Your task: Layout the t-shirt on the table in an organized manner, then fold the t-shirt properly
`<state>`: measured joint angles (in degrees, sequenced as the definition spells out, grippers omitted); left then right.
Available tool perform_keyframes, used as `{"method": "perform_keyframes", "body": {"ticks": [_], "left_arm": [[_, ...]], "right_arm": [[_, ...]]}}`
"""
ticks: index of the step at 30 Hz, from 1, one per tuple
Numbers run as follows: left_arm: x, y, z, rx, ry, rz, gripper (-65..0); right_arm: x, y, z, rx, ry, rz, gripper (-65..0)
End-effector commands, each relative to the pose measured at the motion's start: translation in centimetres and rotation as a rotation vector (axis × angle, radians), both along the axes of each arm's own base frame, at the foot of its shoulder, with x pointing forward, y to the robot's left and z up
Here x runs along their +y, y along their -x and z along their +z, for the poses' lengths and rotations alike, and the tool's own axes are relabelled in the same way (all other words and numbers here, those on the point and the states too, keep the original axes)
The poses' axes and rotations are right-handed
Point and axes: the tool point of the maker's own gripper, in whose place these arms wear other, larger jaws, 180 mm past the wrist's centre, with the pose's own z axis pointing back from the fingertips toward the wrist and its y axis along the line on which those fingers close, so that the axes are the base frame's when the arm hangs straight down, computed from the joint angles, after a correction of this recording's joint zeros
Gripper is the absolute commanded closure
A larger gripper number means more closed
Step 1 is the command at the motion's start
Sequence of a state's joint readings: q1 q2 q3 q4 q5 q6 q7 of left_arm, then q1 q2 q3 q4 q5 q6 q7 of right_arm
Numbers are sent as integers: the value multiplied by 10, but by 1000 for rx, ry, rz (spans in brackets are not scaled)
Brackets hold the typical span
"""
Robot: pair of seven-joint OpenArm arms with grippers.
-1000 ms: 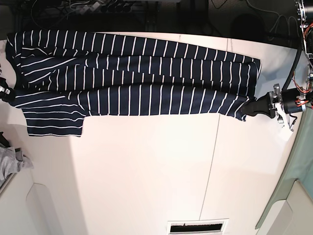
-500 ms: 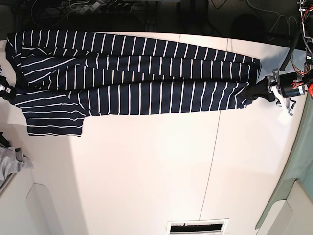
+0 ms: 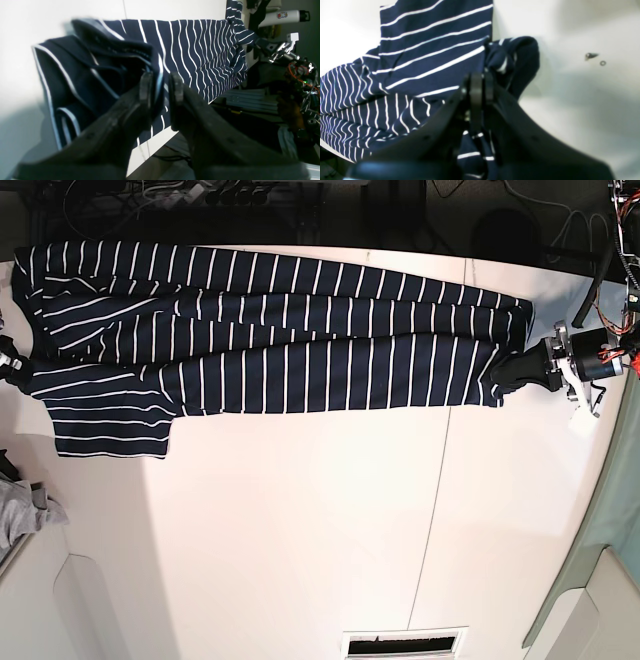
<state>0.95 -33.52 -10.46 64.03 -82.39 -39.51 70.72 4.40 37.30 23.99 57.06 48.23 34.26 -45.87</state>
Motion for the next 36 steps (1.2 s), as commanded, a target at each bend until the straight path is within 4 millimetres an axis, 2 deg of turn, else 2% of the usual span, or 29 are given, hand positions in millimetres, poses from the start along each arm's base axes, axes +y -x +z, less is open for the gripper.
{"method": "perform_keyframes", "body": {"ticks": [1,6,7,9,10,11,13,18,22,27,32,36], "left_arm": [[7,-11,16,-53,7,6,-138],[6,-11,17,-52,9,5,-138],[6,-11,16,-52,9,5,-138],[6,-11,17,-53,11,6,-138],[6,-11,17,-54,11,6,-138],[6,-11,17,-54,11,6,-138],[6,-11,17,-53,11,6,-138],[6,-11,16,-51,11,4,-138],[6,-11,17,-51,10,3,-138],[6,-11,16,-51,11,3,-138],[6,-11,16,-50,10,3,-138],[6,-10,16,-50,10,2,-138]], "right_arm": [[-11,-11,17,-49,21,-8,0],[-5,-9,12,-41,11,-6,0],[-4,-8,10,-34,15,-3,-79],[-4,-6,6,-21,28,3,-298],[-3,-6,5,-19,29,3,-378],[-5,-6,6,-21,32,-2,-423],[-9,-11,11,-38,37,-16,-434],[-33,-34,44,-212,47,-119,-434],[-32,-48,49,-268,52,-148,-433],[-15,-71,38,-275,96,-157,-433],[-13,-93,12,-178,197,-192,-433],[3,-102,-8,-127,159,-156,-433]]}}
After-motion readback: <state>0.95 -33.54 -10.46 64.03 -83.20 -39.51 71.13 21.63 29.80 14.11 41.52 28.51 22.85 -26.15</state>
